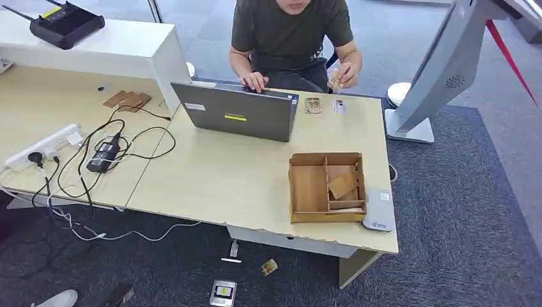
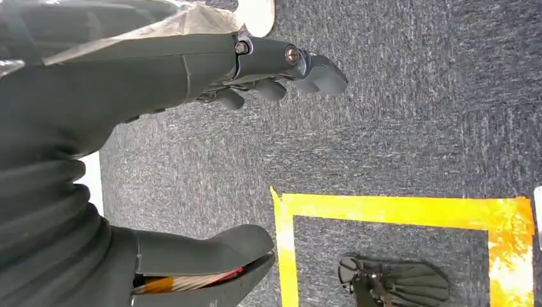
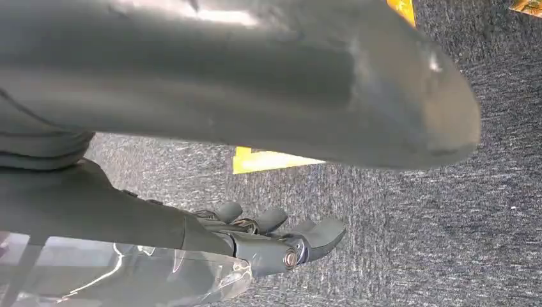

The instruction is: Pass the card to the sensor for recognition and then transmit it.

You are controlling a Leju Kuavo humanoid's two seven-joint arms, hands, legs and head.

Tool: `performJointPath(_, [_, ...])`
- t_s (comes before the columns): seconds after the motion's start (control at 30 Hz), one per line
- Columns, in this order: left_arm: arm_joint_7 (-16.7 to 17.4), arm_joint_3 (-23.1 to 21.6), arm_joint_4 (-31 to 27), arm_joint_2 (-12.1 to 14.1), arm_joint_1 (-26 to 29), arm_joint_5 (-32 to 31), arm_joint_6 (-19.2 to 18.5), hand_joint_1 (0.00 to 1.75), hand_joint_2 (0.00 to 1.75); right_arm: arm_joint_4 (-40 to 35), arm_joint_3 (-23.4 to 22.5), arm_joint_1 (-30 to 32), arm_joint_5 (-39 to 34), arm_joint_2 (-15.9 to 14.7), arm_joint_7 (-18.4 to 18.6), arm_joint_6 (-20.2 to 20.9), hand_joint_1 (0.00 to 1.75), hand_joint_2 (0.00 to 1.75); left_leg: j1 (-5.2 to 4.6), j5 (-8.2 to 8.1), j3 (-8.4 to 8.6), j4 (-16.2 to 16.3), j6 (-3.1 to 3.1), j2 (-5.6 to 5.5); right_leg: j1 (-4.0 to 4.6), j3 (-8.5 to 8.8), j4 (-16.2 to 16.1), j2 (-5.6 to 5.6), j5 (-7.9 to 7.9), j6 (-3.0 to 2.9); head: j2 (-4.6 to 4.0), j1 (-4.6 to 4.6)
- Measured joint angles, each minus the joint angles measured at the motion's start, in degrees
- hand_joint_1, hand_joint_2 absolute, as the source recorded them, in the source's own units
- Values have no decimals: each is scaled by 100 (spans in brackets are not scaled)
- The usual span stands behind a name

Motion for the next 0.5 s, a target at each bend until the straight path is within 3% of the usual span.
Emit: performJointPath(0.5, [0,0,0,0,0,0,0,0,175,0,-2,-5,2,0,11,2,0,0,0,0,0,0,0,0,0,0,0,0,0,0,0,0])
